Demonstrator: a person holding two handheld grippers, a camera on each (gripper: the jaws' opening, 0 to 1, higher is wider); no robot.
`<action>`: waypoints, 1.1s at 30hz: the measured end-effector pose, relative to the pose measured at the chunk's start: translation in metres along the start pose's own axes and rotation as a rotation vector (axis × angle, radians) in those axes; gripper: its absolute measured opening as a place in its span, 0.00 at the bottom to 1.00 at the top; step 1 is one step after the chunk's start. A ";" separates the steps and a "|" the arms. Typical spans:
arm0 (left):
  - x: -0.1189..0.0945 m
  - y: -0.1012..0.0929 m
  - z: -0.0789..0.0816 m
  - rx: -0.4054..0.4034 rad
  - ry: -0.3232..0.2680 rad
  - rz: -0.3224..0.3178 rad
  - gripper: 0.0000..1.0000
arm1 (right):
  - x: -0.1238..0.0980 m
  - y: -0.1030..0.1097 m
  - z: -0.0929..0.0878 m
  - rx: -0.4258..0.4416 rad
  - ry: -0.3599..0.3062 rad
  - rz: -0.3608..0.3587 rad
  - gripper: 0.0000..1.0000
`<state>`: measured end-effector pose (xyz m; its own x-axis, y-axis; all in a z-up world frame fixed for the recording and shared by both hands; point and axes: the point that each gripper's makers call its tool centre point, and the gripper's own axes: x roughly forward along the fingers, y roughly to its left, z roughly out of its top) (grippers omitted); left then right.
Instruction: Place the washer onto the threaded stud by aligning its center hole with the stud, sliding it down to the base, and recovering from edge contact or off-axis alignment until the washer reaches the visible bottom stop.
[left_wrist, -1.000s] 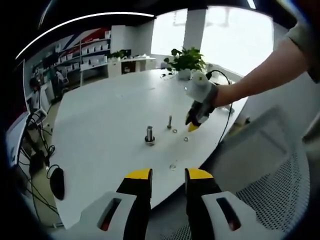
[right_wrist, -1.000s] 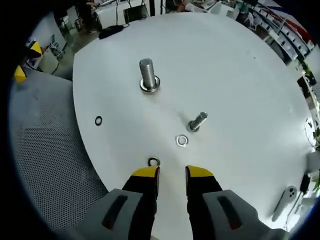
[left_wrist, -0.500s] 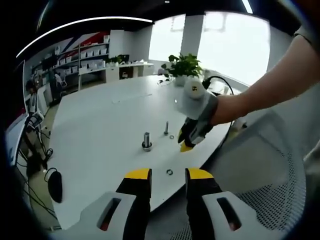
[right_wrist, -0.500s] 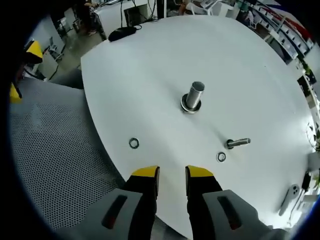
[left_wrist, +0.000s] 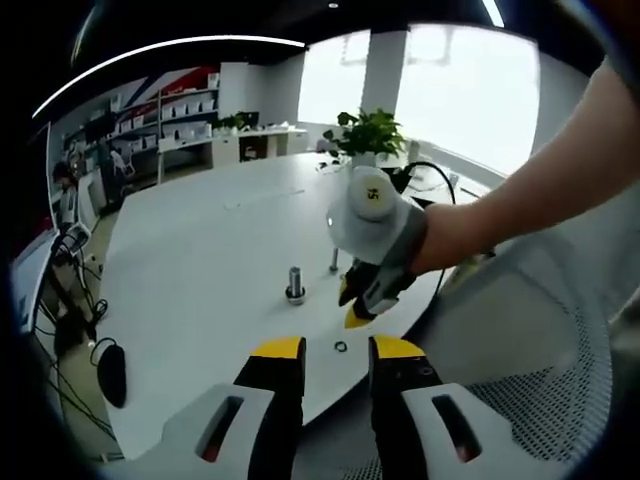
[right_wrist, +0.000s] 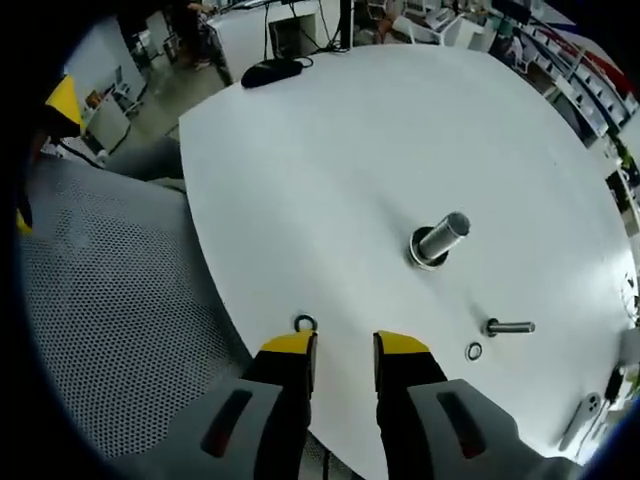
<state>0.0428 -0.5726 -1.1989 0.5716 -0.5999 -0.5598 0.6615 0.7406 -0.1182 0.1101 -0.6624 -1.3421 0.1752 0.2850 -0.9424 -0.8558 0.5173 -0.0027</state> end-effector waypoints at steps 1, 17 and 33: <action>0.000 0.000 -0.001 -0.002 0.004 0.000 0.23 | 0.002 0.002 -0.002 -0.002 0.007 0.005 0.25; 0.000 0.000 -0.004 0.000 0.021 0.002 0.23 | 0.035 0.027 -0.004 -0.116 0.067 0.062 0.23; 0.001 -0.004 -0.001 0.005 0.006 -0.024 0.23 | 0.035 0.025 -0.005 -0.277 0.168 0.054 0.19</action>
<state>0.0398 -0.5761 -1.1994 0.5526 -0.6159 -0.5615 0.6774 0.7244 -0.1278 0.0921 -0.6440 -1.3764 0.0625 0.1566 -0.9857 -0.9657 0.2588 -0.0201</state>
